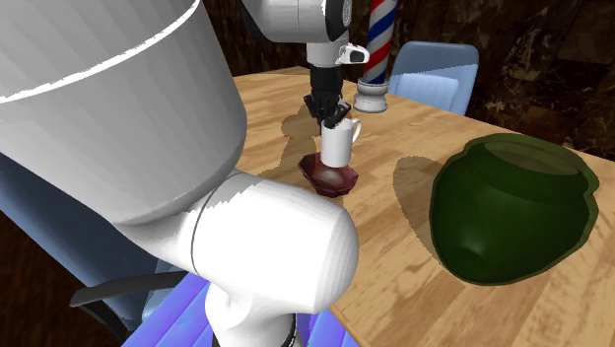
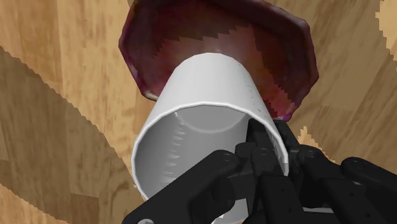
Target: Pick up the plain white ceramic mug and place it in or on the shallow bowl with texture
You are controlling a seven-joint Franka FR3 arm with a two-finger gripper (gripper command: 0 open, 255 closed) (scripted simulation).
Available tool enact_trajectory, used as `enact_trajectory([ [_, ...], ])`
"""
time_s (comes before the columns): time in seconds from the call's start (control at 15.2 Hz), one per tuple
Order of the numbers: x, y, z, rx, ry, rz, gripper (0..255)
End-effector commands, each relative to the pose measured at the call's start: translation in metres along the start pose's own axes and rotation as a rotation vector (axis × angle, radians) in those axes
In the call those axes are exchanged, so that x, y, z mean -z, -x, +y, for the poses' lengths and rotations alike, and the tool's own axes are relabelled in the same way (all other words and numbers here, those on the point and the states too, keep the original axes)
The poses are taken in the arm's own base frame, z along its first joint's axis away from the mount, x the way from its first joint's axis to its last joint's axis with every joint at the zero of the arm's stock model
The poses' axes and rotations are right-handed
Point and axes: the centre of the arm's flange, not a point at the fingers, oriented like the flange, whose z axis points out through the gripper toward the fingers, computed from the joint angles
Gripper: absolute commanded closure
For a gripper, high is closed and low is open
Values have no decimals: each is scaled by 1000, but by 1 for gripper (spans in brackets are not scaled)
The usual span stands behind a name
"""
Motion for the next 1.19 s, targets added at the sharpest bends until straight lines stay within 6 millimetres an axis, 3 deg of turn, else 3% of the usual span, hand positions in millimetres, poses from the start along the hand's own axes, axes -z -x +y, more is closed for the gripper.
enact_trajectory([
  [0.0, 0, 0, 0, 0, 0, 0, 255],
  [0.07, 0, 0, 0, 0, 0, 0, 0],
  [0.4, 0, 0, 0, 0, 0, 0, 0],
  [0.66, 50, 0, 0, 0, 0, 0, 0],
  [1.12, 50, 0, 0, 0, 0, 0, 0],
])
